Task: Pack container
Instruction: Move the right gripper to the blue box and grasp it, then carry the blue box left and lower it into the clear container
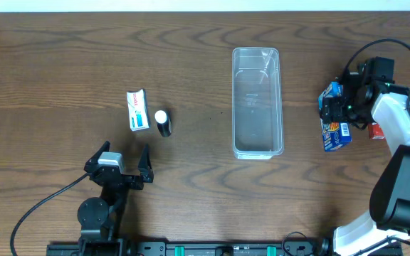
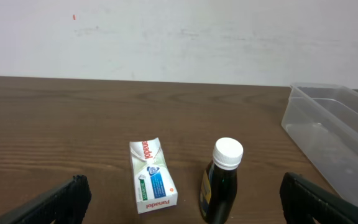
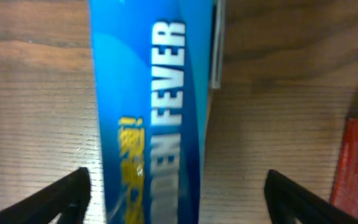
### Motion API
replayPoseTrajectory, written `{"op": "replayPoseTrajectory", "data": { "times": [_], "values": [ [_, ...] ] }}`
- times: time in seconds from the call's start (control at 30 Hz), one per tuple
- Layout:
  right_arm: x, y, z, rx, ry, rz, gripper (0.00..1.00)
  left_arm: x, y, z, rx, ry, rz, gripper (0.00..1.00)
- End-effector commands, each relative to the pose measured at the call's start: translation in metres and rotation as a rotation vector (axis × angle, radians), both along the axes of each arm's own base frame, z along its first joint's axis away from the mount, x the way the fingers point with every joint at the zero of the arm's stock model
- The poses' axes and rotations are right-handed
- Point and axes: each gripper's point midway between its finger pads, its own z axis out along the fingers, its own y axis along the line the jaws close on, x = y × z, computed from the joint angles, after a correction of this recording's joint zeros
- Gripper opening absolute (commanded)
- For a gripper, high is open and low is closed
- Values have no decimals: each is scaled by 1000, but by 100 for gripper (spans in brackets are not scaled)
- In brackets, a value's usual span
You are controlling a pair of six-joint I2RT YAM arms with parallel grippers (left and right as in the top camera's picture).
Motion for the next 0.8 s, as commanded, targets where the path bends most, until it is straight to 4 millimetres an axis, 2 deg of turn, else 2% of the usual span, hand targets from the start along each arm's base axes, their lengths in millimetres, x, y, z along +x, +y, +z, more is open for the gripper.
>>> {"op": "replayPoseTrajectory", "data": {
  "times": [0.0, 0.13, 0.2, 0.33, 0.5, 0.63, 0.77],
  "values": [
    [7, 1, 0, 4, -7, -2, 77, -1, 0, -17, -5, 56, -1, 98],
    [7, 2, 0, 5, -9, -9, 62, -1, 0, -17, -5, 56, -1, 98],
    [7, 2, 0, 6, -9, -9, 49, -1, 0, -17, -5, 56, -1, 98],
    [9, 2, 0, 13, -13, -30, 31, -1, 0, -17, -5, 56, -1, 98],
    [10, 2, 2, 16, -20, -44, 22, -1, 0, -17, -5, 56, -1, 98],
    [13, 4, 6, 36, -29, -58, 21, -1, 0, -17, -5, 56, -1, 98],
    [20, 17, 26, 116, -59, -35, 21, -1, 0, -17, -5, 56, -1, 98]
  ]
}}
